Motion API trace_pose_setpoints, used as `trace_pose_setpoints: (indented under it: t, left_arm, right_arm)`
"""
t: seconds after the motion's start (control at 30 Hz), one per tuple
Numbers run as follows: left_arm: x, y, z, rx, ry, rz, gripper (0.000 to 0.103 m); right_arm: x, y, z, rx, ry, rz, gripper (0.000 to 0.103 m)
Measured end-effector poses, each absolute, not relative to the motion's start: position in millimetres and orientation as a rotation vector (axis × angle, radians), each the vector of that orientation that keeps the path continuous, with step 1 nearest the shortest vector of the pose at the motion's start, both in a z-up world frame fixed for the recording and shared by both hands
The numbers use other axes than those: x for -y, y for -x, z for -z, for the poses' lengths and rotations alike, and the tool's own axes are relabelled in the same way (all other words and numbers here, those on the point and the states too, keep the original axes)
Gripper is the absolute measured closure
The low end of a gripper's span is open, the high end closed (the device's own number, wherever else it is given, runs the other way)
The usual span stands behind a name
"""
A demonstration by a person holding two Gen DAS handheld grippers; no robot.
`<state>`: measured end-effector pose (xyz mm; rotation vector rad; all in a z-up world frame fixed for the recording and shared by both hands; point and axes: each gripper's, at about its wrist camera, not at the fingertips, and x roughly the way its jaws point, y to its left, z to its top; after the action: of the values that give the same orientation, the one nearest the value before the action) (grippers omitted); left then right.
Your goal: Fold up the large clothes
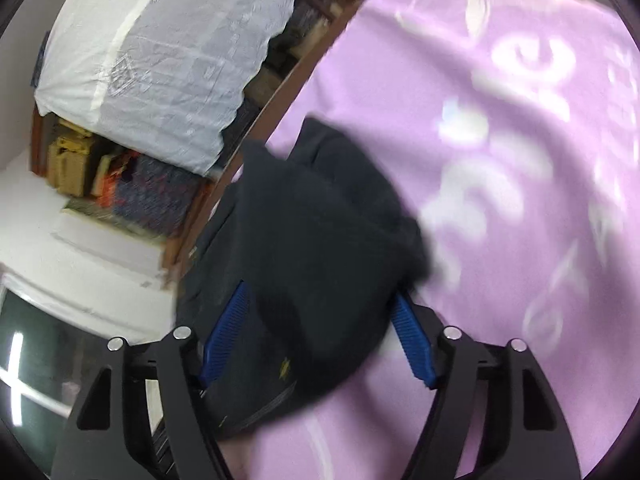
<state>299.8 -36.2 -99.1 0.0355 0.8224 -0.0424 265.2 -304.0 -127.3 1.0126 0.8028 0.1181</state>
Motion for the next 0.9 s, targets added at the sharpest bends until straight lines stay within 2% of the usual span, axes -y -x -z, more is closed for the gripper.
trace_pose_setpoints:
  t: [0.13,0.23,0.3,0.37,0.43,0.5,0.7,0.73,0.9]
  left_arm:
    - [36,-300,99,-0.823,-0.035,0.043,0.003]
    - [36,-300,99,-0.822,-0.035,0.043,0.003]
    - [36,-300,99,-0.823,-0.035,0.043,0.003]
    - [36,-300,99,-0.823,-0.036,0.042,0.003]
    - [36,-300,99,-0.823,-0.038,0.04,0.003]
    - [36,-300,99,-0.823,-0.038,0.041,0.003]
    - [21,-309,84,-0.864,0.067,0.089,0.003]
    - [18,-312,80,-0.862,0.087,0.092,0.003]
    - [25,-338,68,-0.88,0.084,0.121,0.003]
  right_arm:
    - [283,-253,125,-0.849,-1.0,-0.143,0.033]
    - [265,-266,123,-0.868,-0.985,-0.145,0.029]
    - [264,-281,122,-0.831,-0.953,-0.111,0.031]
    - [278,-288,127,-0.774,-0.96,-0.037,0.051]
    - [289,-287,134,-0.764,-1.008,-0.051,0.059]
    - [290,-283,133,-0.77,-1.034,-0.08,0.056]
    - [302,-282,137,-0.721,-1.102,-0.079,0.057]
    - [307,-284,140,-0.724,-1.123,-0.081,0.062]
    - [296,-293,135,-0.732,-1.002,-0.075,0.061]
